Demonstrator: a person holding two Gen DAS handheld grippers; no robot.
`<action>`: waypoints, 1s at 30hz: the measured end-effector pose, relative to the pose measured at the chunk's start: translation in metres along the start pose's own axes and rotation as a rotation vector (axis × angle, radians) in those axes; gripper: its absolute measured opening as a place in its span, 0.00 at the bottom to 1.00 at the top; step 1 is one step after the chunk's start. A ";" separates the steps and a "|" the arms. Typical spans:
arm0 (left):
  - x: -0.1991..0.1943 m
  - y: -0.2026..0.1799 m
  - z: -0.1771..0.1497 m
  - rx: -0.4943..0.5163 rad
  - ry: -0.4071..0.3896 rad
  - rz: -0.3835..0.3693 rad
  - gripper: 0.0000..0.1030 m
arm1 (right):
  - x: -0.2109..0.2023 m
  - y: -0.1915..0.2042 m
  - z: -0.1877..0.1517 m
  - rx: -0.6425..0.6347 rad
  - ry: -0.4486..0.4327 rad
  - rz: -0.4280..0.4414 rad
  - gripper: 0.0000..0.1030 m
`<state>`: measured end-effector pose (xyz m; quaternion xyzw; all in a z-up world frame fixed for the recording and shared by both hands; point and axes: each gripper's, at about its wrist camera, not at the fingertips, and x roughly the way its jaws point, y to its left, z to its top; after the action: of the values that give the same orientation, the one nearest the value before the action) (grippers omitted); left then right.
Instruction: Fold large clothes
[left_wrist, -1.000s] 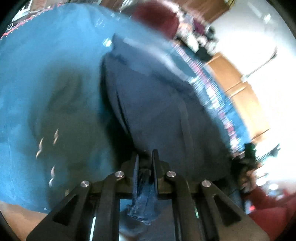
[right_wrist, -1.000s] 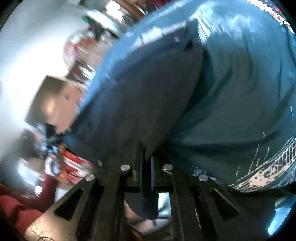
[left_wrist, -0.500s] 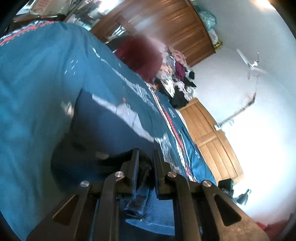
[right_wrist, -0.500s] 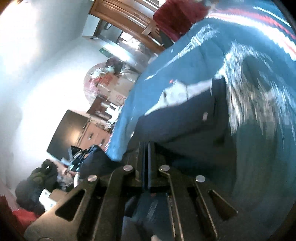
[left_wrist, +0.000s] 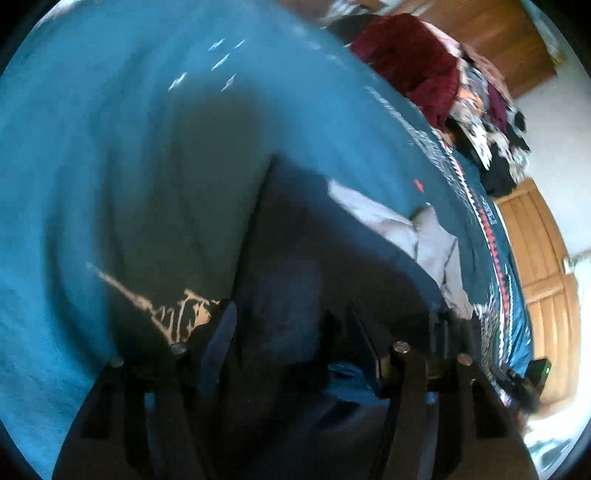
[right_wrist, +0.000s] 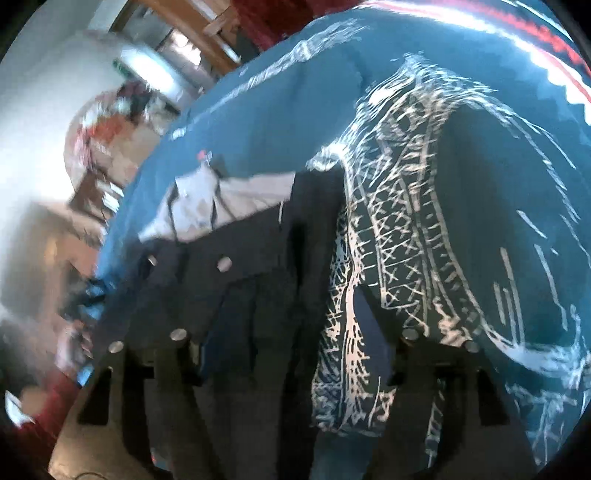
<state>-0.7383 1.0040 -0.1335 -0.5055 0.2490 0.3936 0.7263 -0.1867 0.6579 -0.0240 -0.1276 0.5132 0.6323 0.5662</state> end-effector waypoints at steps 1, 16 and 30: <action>-0.006 -0.003 0.001 0.015 -0.012 -0.009 0.63 | 0.007 0.003 0.000 -0.023 0.012 -0.012 0.63; -0.043 -0.018 0.009 0.255 0.002 0.007 0.74 | 0.056 0.020 0.025 -0.162 0.080 -0.083 0.63; 0.020 -0.052 0.004 0.384 0.110 0.014 0.37 | 0.038 0.026 0.022 -0.205 0.002 -0.102 0.63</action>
<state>-0.6846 1.0045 -0.1198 -0.3767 0.3623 0.3157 0.7919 -0.2116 0.7017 -0.0296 -0.2111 0.4393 0.6517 0.5812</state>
